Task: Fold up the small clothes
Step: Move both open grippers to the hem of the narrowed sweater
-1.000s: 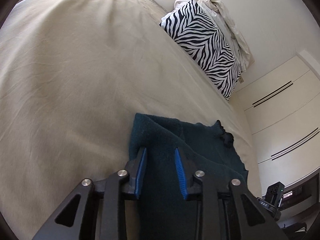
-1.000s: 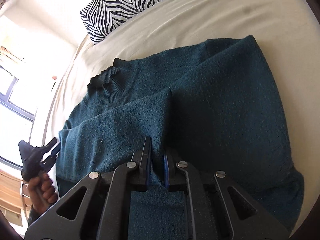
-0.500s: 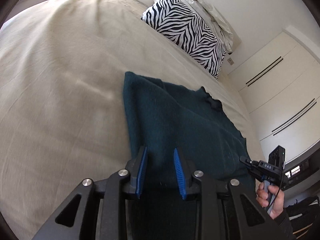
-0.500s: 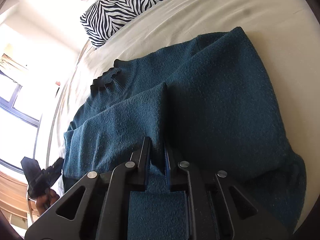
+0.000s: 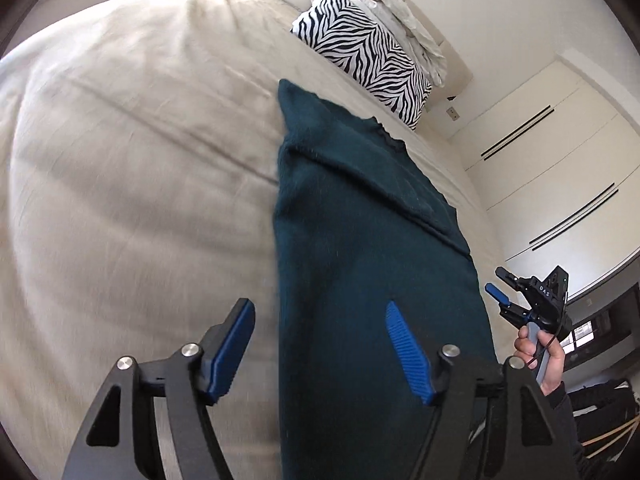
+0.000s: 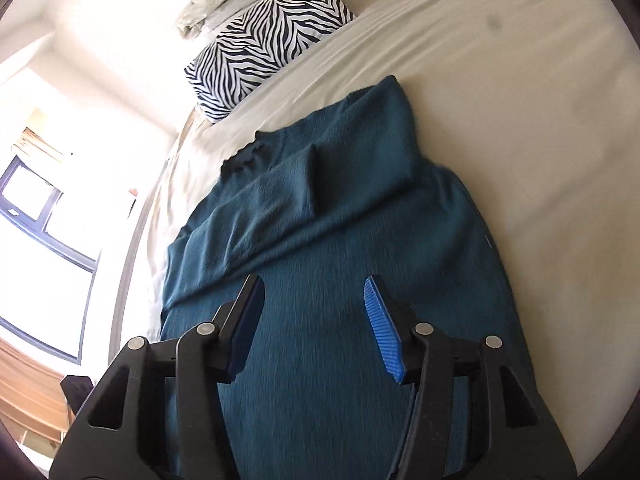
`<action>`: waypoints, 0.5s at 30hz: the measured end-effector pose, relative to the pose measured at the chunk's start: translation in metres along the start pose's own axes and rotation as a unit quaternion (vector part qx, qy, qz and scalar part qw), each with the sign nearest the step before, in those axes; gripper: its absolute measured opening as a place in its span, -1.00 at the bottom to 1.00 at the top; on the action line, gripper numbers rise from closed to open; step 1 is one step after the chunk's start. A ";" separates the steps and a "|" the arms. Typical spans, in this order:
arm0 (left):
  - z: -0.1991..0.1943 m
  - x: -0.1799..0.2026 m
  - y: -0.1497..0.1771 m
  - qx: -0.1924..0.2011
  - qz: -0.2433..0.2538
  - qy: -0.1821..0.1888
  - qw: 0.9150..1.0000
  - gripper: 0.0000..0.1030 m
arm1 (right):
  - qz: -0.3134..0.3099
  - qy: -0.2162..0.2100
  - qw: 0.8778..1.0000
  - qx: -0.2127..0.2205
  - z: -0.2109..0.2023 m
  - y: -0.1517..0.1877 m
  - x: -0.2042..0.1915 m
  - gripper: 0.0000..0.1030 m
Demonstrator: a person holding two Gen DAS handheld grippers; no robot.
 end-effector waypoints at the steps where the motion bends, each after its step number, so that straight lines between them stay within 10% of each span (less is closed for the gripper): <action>1: -0.005 -0.002 0.015 -0.010 -0.006 -0.001 1.000 0.36 | -0.003 -0.003 1.000 -0.002 -0.010 0.013 0.001 0.00; 15: -0.025 0.002 0.099 -0.073 -0.016 -0.016 0.997 0.21 | -0.006 0.068 0.997 -0.024 -0.103 0.117 0.063 0.00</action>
Point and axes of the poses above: each gripper's, at about its wrist camera, not at the fingertips, and z roughly the way its jaws point, x to its right, y to its underside, the point moved 9 cm from there along z, roughly the way its jaws point
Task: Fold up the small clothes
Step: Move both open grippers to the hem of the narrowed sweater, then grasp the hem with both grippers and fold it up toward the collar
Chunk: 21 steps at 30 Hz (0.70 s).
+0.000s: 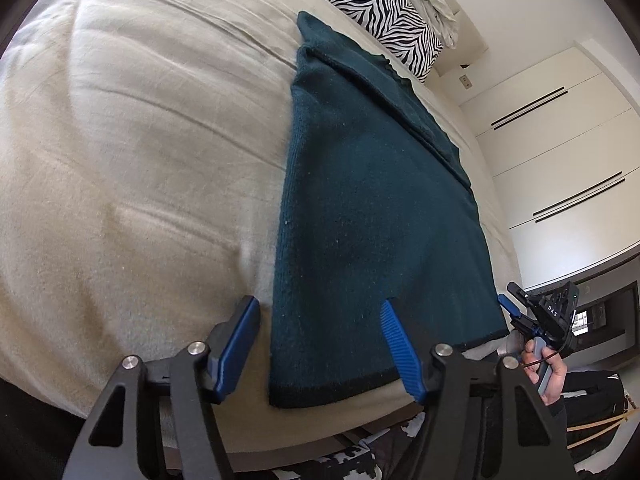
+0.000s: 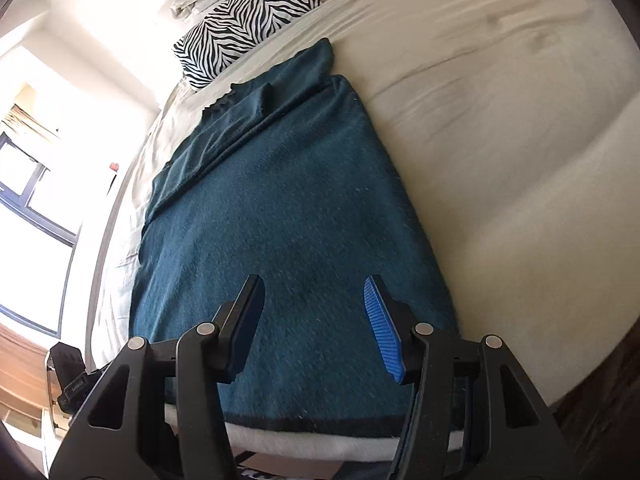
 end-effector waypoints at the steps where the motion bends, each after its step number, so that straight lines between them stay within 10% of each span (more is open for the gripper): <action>1: 0.001 0.001 -0.001 -0.004 0.000 -0.002 1.000 0.15 | 0.004 0.009 1.000 0.001 -0.005 0.003 0.007 0.00; 15: 0.015 0.009 0.010 -0.053 0.016 -0.017 0.998 0.03 | 0.033 0.054 0.997 -0.041 -0.023 0.024 0.065 -0.03; 21: 0.017 -0.001 0.012 -0.064 0.013 -0.032 0.997 -0.67 | 0.049 0.044 0.996 -0.066 -0.015 0.031 0.062 -0.25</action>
Point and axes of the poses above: each gripper's, at about its wrist camera, not at the fingertips, and z roughly the way its jaws point, x to its right, y to its underside, the point moved 9 cm from there along z, roughly the way its jaws point
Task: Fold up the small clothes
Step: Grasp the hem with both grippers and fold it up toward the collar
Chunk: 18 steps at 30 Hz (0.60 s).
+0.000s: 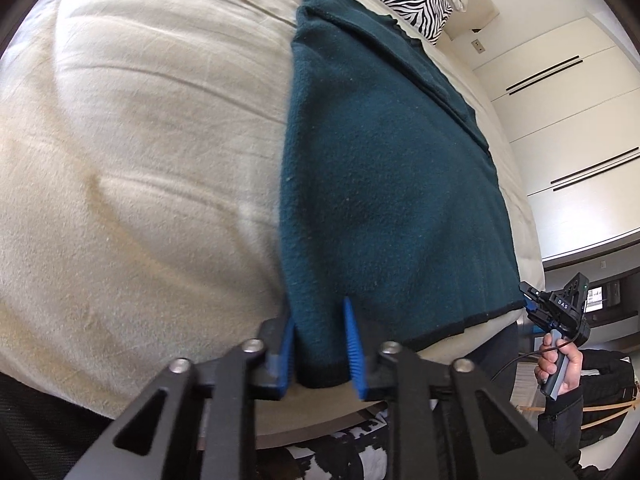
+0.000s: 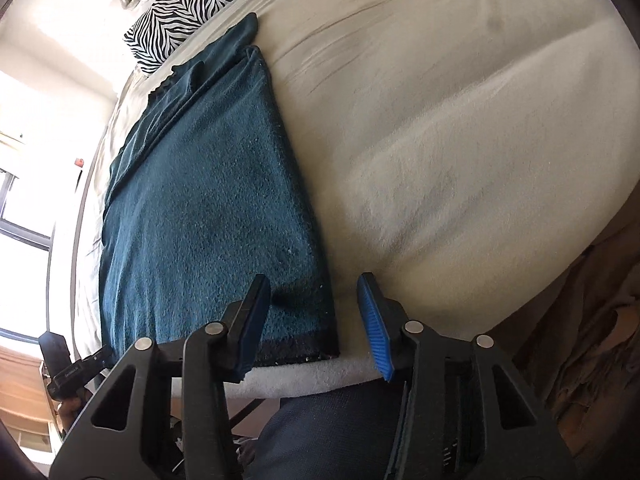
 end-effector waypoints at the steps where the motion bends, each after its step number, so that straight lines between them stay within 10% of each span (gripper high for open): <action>1: 0.000 -0.002 0.001 -0.002 -0.002 0.002 1.000 -0.74 | 0.001 -0.002 1.000 -0.006 0.001 0.002 0.000 -0.35; 8: -0.003 -0.001 0.003 0.000 0.001 0.005 1.000 -0.85 | -0.010 -0.004 1.000 -0.013 0.002 0.004 -0.008 -0.84; 18: -0.030 0.014 -0.009 0.024 -0.039 0.099 0.994 -0.87 | -0.002 -0.079 0.996 0.030 -0.026 -0.012 -0.039 -0.87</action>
Point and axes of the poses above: each gripper's, at about its wrist camera, not at the fingertips, and z roughly the way its jaws point, x to its right, y to its underside, the point moved 9 cm from there along z, roughly the way its jaws point
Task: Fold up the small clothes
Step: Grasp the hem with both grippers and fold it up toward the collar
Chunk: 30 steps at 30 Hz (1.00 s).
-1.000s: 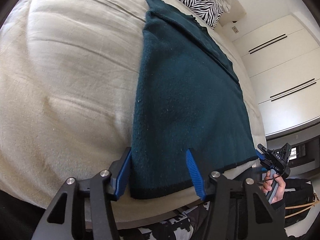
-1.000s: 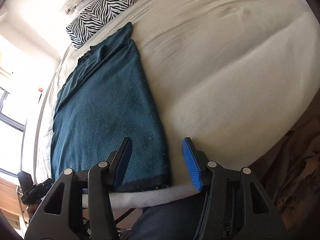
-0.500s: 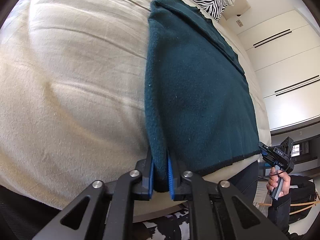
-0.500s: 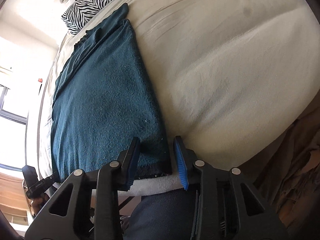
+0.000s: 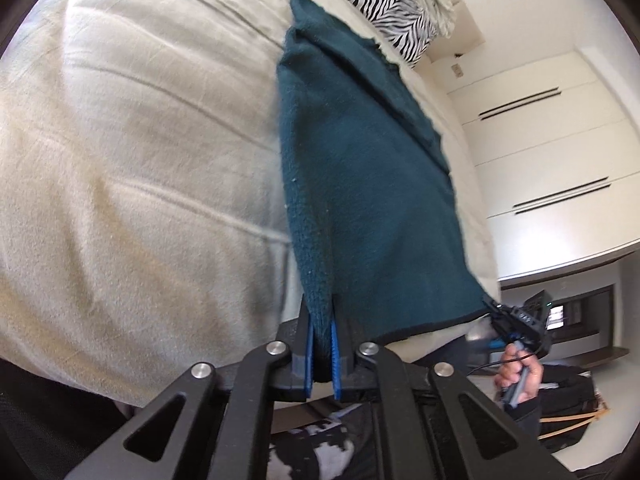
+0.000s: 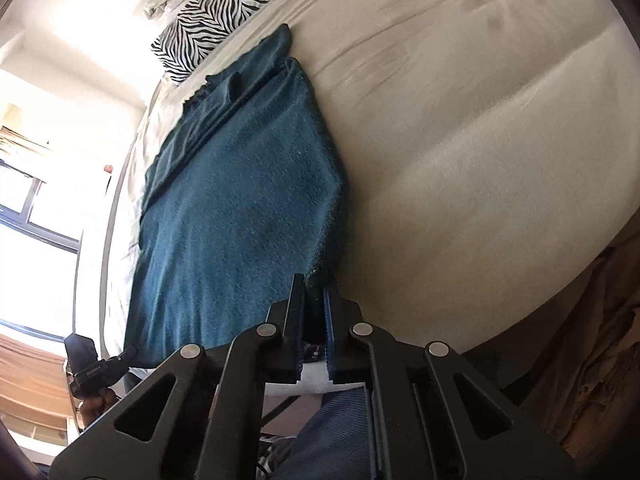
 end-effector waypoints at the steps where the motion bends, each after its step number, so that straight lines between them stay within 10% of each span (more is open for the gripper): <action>1: -0.003 0.005 -0.003 0.006 -0.005 0.015 1.000 -0.87 | 0.000 -0.009 1.000 0.006 -0.003 -0.005 -0.006 -0.87; 11: -0.041 0.052 -0.059 0.074 -0.034 0.146 0.986 -0.87 | 0.004 -0.091 0.994 0.058 -0.013 -0.071 -0.069 -0.87; 30: -0.019 0.054 -0.232 0.139 -0.095 0.177 0.970 -0.87 | -0.018 -0.046 0.991 0.122 0.044 -0.238 -0.117 -0.87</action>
Point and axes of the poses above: each gripper's, at about its wrist camera, not at the fingertips, and z roughly the way its jaws point, x to its right, y to its underside, the point moved 9 cm from there along z, roughly the way its jaws point
